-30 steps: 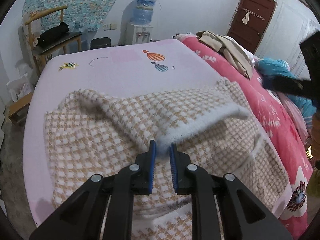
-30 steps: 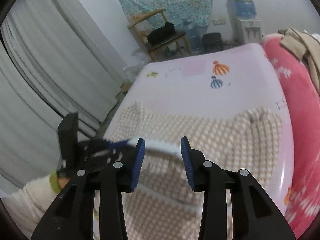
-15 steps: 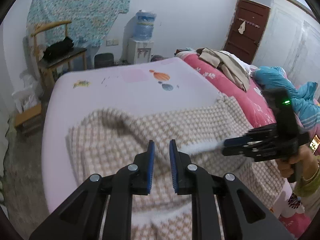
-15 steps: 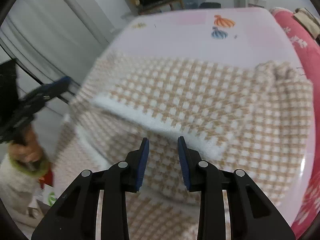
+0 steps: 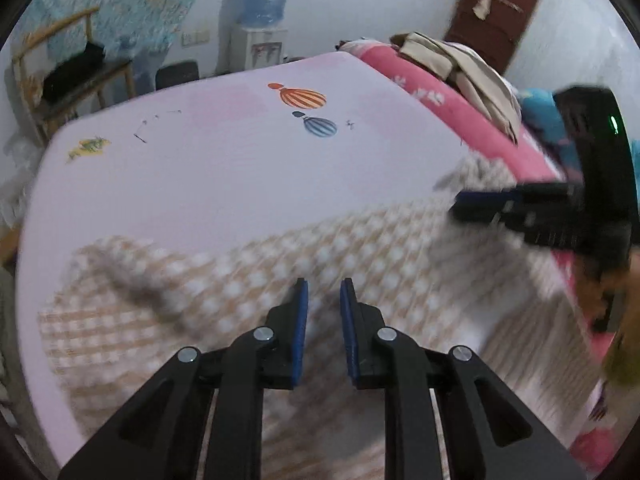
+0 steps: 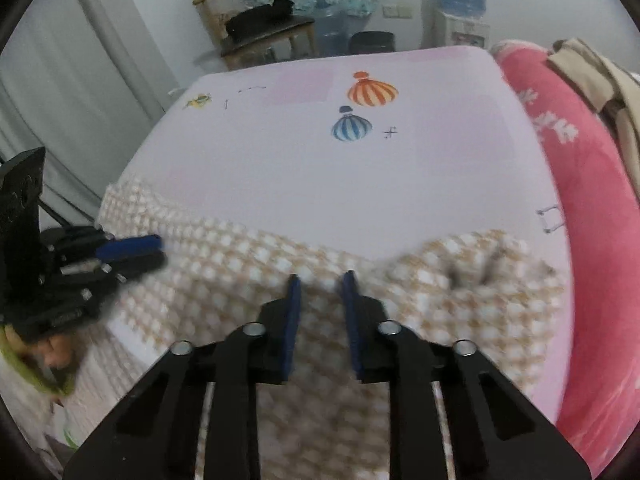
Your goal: Fold large clothes
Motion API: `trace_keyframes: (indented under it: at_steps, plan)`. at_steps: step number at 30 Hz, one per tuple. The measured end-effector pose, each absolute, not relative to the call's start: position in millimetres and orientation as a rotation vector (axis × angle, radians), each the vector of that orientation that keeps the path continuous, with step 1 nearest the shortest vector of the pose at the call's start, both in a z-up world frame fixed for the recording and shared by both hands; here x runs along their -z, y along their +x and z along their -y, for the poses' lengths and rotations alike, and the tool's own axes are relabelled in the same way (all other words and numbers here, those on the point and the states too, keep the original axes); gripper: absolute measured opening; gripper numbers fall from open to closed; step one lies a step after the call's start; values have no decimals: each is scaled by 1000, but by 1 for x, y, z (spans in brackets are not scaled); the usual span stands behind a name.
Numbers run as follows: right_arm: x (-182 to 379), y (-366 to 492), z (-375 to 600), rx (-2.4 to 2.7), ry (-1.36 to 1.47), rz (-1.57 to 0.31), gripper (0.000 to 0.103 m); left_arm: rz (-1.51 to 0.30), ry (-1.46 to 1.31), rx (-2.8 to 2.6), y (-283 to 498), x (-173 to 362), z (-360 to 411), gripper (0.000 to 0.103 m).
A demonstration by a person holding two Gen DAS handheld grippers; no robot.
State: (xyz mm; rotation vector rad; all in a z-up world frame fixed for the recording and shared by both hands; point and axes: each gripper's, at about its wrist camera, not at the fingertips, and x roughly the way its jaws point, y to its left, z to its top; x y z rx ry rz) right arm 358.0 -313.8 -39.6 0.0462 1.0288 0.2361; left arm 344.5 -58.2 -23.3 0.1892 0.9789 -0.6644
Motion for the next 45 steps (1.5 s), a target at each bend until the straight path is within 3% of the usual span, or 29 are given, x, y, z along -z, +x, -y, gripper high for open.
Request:
trace_keyframes:
  at_steps: [5, 7, 11, 16, 23, 27, 31, 36, 38, 40, 45]
  plan:
    - [31, 348, 333, -213, 51, -1049, 6, -911, 350, 623, 321, 18, 40, 17]
    - [15, 341, 321, -164, -29, -994, 20, -857, 364, 632, 313, 6, 43, 17]
    - [3, 335, 282, -280, -37, -951, 22, -808, 354, 742, 304, -7, 71, 17]
    - [42, 332, 246, -338, -124, -1032, 28, -885, 514, 719, 293, 30, 104, 16]
    - [49, 290, 284, -307, -66, -1065, 28, -922, 332, 745, 287, 21, 62, 17]
    - [26, 273, 288, -297, -30, -1005, 40, -870, 264, 778, 270, 0, 55, 18]
    - [38, 287, 280, -260, 3, -1003, 46, -913, 284, 705, 272, 10, 69, 27]
    - [55, 283, 270, -177, 4, -1043, 47, -961, 311, 612, 266, 22, 73, 29]
    - [46, 262, 274, -185, 58, -1034, 53, -947, 290, 617, 255, 13, 65, 47]
    - [36, 238, 275, -190, 87, -1001, 65, -936, 290, 603, 242, 5, 56, 58]
    - [22, 178, 272, -209, 167, -917, 79, -939, 303, 554, 210, -4, 39, 70]
